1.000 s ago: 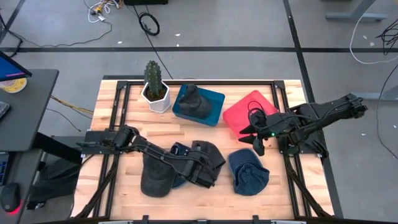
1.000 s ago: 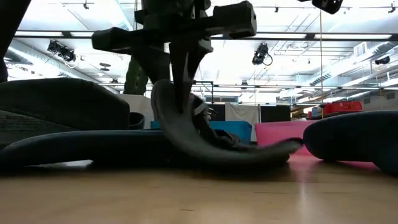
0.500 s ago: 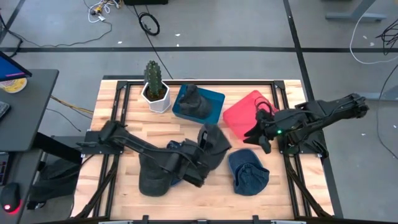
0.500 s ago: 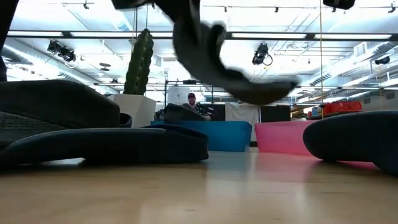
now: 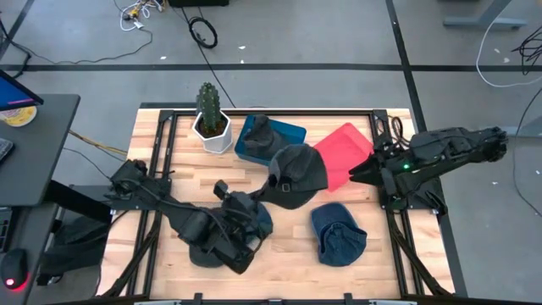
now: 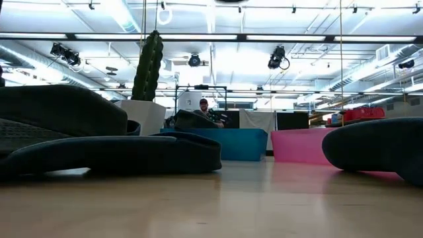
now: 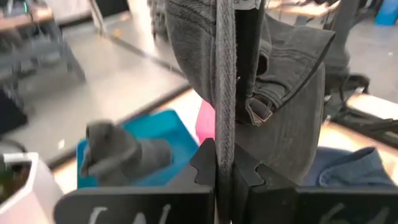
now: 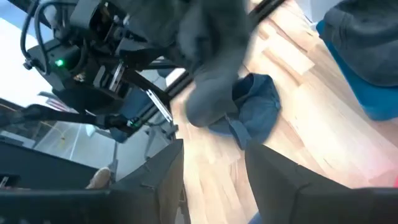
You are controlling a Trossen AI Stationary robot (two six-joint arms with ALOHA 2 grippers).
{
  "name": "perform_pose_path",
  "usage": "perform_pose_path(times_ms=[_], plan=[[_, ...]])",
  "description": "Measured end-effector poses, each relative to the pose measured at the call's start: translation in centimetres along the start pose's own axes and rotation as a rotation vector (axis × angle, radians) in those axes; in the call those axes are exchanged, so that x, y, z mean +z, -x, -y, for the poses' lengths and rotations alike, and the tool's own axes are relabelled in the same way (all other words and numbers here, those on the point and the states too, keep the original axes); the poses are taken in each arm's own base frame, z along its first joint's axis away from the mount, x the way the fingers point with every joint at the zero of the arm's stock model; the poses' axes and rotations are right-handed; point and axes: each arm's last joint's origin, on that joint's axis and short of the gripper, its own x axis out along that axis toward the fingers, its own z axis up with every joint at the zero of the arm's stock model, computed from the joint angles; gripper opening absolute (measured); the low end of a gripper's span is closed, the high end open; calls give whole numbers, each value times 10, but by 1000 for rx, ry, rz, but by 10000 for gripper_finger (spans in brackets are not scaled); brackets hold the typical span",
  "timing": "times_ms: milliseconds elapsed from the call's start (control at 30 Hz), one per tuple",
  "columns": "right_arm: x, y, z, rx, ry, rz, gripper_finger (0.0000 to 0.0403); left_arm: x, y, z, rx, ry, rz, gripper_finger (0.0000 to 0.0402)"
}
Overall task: Pick & Place hat
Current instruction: Put the right black cap into the blue bin
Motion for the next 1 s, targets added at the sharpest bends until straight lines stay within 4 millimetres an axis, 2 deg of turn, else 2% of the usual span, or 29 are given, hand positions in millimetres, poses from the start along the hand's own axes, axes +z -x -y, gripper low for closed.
perform_pose_path(times_ms=[200, 433, 567, 700, 867, 1000], plan=[[0, 4, 1, 10, 49, 9, 173, 19, 6, 20, -7, -30, 156, 11], [0, 4, 0, 18, 85, -1, 173, 72, 7, 36, -78, -75, 308, 11], [-1, 4, -1, 60, 149, -39, 173, 98, 8, 32, -152, -55, 434, 11], [1, 4, -4, 94, 247, -19, 173, 118, 3, 19, -147, 123, 524, 11], [7, 5, -10, 141, 404, 76, 173, 135, -18, 3, -179, 397, 606, 11], [14, 6, -15, 137, 503, 184, 173, 144, -37, -3, -280, 427, 690, 11]])
